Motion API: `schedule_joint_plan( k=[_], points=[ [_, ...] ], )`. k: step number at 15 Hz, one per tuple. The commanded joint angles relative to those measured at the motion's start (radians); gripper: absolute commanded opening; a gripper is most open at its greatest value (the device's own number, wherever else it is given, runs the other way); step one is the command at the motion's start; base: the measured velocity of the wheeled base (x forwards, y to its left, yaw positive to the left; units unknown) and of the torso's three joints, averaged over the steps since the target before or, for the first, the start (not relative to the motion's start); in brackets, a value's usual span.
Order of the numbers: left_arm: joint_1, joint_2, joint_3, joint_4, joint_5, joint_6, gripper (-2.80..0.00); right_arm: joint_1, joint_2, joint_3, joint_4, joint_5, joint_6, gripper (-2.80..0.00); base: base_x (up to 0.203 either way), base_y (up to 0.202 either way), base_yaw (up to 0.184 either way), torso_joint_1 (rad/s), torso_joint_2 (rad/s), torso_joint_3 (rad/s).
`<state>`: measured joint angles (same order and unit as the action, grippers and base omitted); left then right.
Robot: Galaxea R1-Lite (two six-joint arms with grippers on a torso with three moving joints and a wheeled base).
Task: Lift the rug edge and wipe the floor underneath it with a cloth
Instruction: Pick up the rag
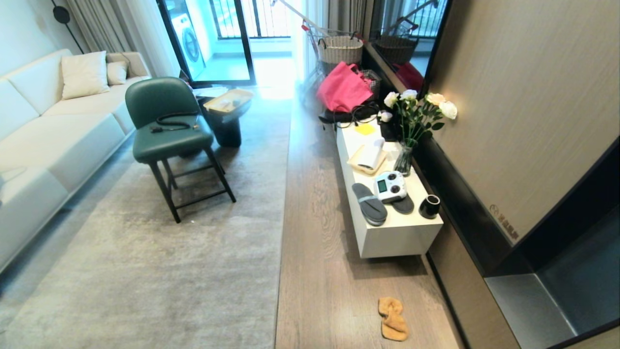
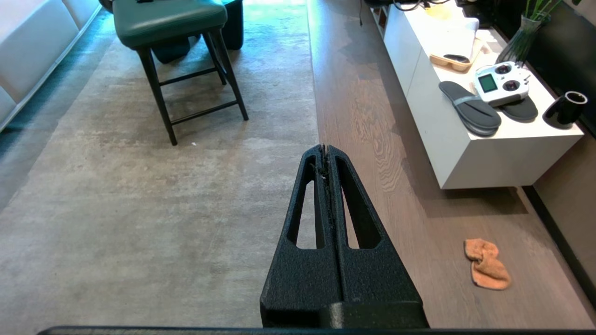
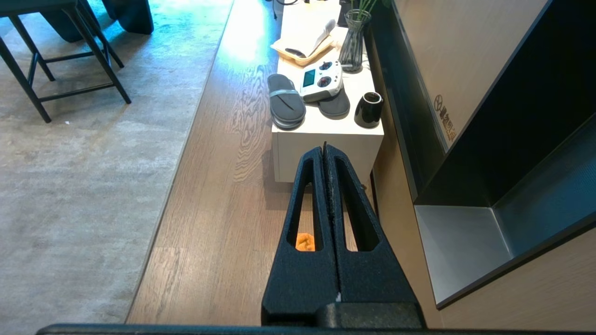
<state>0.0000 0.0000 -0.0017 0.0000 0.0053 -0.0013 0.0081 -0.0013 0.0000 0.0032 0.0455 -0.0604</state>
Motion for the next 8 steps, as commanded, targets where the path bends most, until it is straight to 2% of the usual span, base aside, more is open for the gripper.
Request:
schedule_joint_plan(
  k=[1,8],
  points=[
    [0.000,0.000,0.000,0.000,0.001,0.000,-2.80,0.001,0.001,0.000,0.000,0.000,-0.001,-2.80,0.000,0.000,0.000,0.000,0.00,0.000],
    [0.000,0.000,0.000,-0.001,0.001,0.000,-2.80,0.000,0.001,0.000,0.000,0.000,-0.001,-2.80,0.000,0.000,0.000,0.000,0.00,0.000]
  ],
)
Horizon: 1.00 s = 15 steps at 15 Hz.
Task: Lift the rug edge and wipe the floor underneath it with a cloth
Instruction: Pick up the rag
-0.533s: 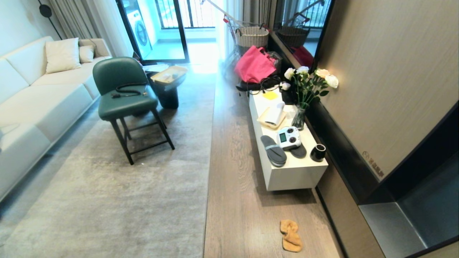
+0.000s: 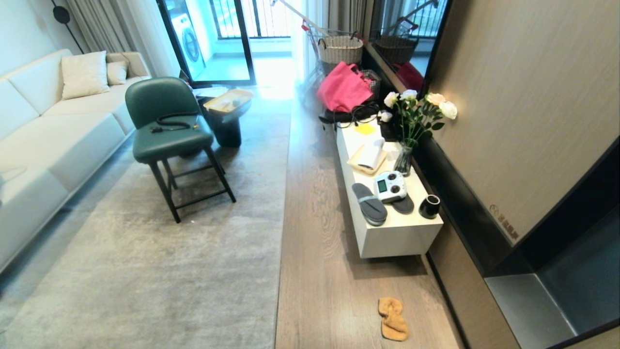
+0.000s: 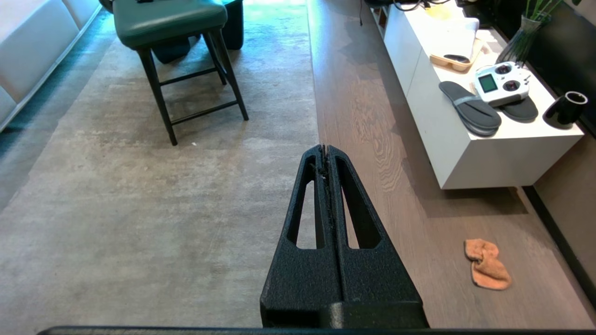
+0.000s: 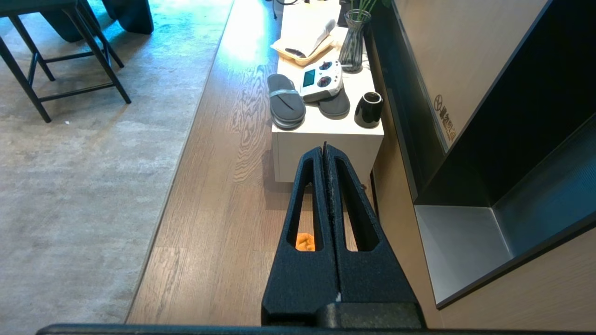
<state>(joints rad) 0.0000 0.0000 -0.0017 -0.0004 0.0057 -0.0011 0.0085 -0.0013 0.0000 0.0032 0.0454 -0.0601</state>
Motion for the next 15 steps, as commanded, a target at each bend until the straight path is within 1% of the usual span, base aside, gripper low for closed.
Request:
schedule_joint_plan(
  k=[1,15],
  points=[
    [0.000,0.000,0.000,-0.001,0.000,0.000,-2.80,0.001,0.001,0.000,0.000,0.001,-0.001,-2.80,0.000,0.000,0.000,0.000,0.00,0.000],
    [0.000,0.000,0.000,0.000,0.000,0.000,-2.80,0.001,0.001,0.000,0.000,0.001,-0.001,-2.80,0.000,0.000,0.000,0.000,0.00,0.000]
  ],
)
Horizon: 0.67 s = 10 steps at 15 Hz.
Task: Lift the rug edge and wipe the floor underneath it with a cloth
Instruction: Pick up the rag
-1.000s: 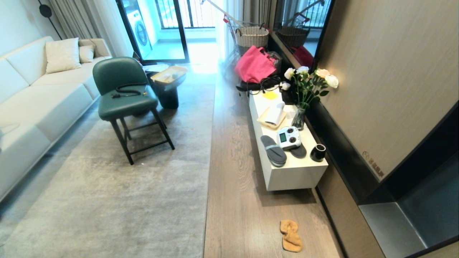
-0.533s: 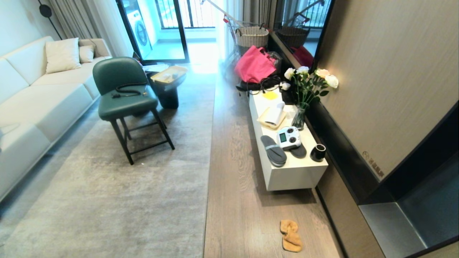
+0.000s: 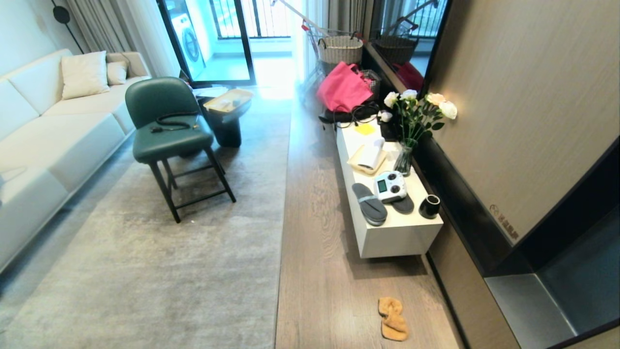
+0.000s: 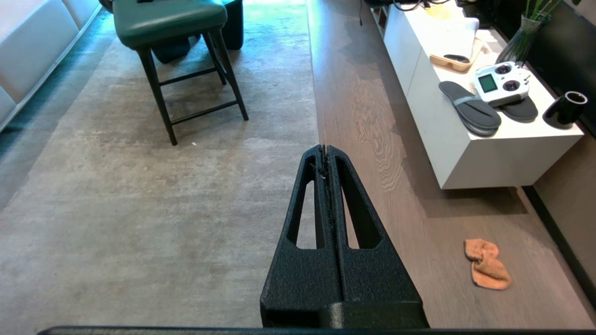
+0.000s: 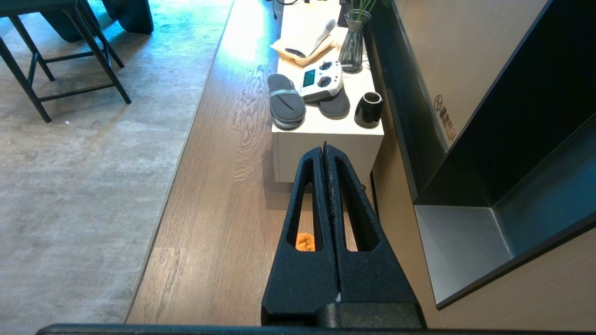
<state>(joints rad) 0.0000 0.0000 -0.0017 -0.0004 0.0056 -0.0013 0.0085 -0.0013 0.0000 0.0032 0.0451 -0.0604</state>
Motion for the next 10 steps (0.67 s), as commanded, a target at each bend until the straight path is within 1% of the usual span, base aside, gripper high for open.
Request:
schedule_joint_plan(
  k=[1,10],
  points=[
    [0.000,0.000,0.000,-0.001,0.001,0.000,-2.80,0.001,0.001,0.000,0.000,0.001,-0.001,-2.80,0.000,0.000,0.000,0.000,0.00,0.000],
    [0.000,0.000,0.000,0.000,0.001,0.000,-2.80,0.001,0.001,0.000,0.000,0.001,-0.001,-2.80,0.000,0.000,0.000,0.000,0.00,0.000]
  ],
)
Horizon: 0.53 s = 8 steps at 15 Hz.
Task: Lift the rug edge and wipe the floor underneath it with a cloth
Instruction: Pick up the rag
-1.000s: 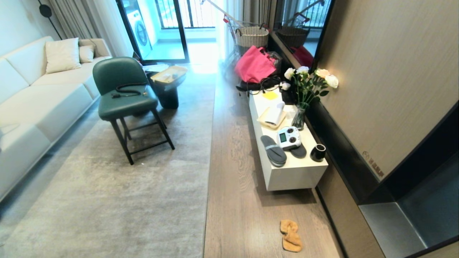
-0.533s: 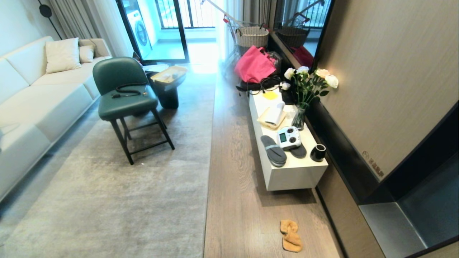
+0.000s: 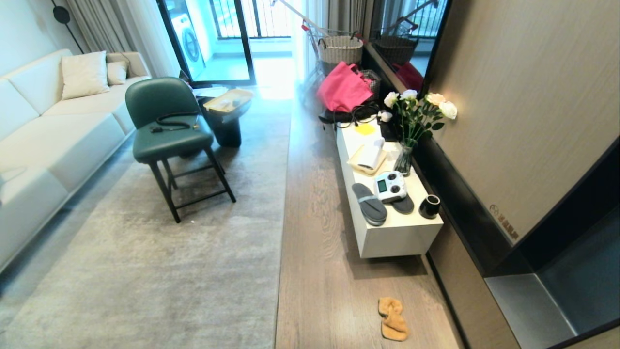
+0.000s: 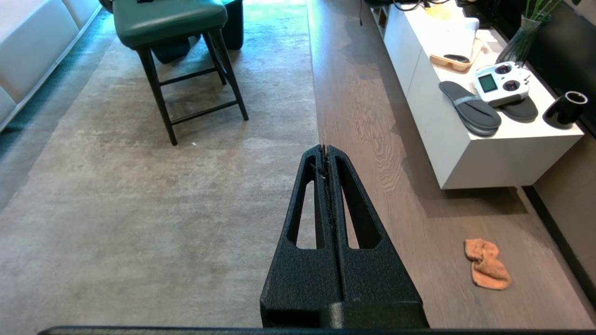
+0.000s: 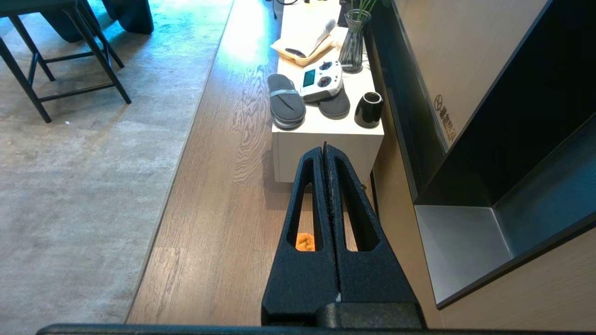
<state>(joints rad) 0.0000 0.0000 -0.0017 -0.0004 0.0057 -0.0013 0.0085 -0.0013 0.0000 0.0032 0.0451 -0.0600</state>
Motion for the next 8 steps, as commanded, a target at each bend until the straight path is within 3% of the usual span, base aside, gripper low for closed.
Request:
schedule_joint_plan(
  k=[1,8],
  points=[
    [0.000,0.000,0.000,0.000,0.000,0.000,-2.80,0.001,0.001,0.000,0.000,0.001,-0.001,-2.80,0.000,0.000,0.000,0.000,0.00,0.000],
    [0.000,0.000,0.000,-0.001,0.000,0.000,-2.80,-0.001,0.001,0.000,0.000,0.001,0.000,-2.80,0.000,0.000,0.000,0.000,0.00,0.000]
  ],
)
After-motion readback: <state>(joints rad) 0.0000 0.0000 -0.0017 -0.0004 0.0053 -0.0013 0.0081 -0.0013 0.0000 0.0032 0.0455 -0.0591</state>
